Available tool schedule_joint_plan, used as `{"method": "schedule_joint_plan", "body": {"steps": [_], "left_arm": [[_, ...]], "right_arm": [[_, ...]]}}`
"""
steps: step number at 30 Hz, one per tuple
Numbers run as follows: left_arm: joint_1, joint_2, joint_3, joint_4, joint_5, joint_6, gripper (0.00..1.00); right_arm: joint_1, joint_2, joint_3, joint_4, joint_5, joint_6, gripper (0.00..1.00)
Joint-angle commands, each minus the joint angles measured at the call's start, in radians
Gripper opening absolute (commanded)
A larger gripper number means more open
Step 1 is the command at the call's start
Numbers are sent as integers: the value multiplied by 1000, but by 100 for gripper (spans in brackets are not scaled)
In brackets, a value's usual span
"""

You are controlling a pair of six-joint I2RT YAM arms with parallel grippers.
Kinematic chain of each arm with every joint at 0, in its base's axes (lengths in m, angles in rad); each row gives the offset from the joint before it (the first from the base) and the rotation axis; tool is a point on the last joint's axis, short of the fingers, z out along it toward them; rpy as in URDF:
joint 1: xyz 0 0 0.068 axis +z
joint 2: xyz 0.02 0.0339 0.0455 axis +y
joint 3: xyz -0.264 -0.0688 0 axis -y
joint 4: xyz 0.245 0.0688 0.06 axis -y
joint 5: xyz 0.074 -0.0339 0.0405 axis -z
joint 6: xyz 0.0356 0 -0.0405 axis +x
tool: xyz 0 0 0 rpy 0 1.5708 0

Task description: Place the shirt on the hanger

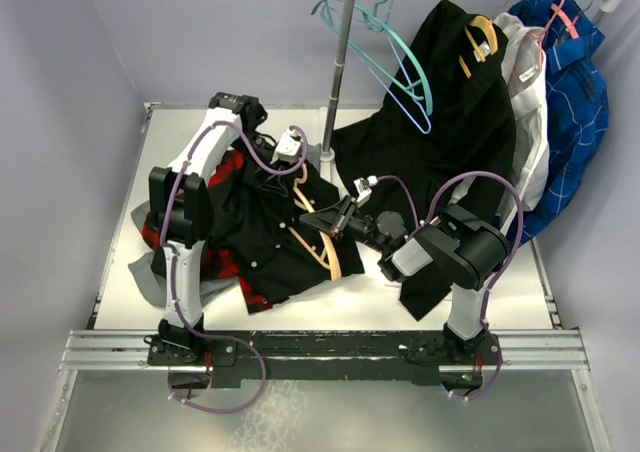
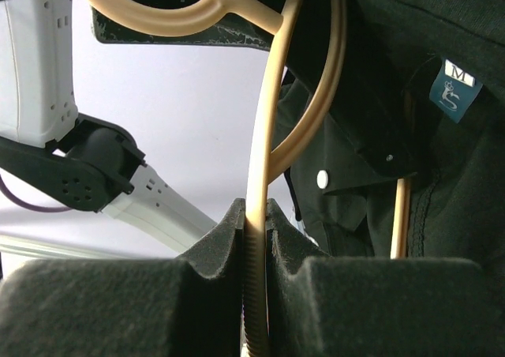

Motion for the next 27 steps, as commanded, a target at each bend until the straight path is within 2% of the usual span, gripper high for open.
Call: {"method": "schedule_joint_plan", "body": {"steps": [1,3,6,7,9,11,15,22,27], "left_arm": [[-6,-17,-9,-21,26,8,50],[-9,-35,-27,-20,22,26,41],[-10,-82,-69,-21,8,41,17],[-13,-98,-87,-21,0,50,13],[-15,-134,-123,-21,-14,67,10],[-20,-163,-150,-21,-22,69,0],[-22,-232,-188,-22,-26,76,0],[-53,-387,-198,-22,-37,0,0],[-81,-511,-227,-22,-10,-65,0]], "right_arm": [[-13,-16,13,279,12,-46,0],[-17,-20,9,279,12,-48,0],[-21,-32,2,279,15,-57,0],[-24,-37,0,279,17,-61,0],[-26,-50,-4,279,19,-68,0],[-28,-61,-7,279,23,-74,0],[-29,-86,-7,279,7,-75,0],[-34,-239,-18,267,-71,-105,0],[-60,-272,-41,272,-124,-88,0]]}}
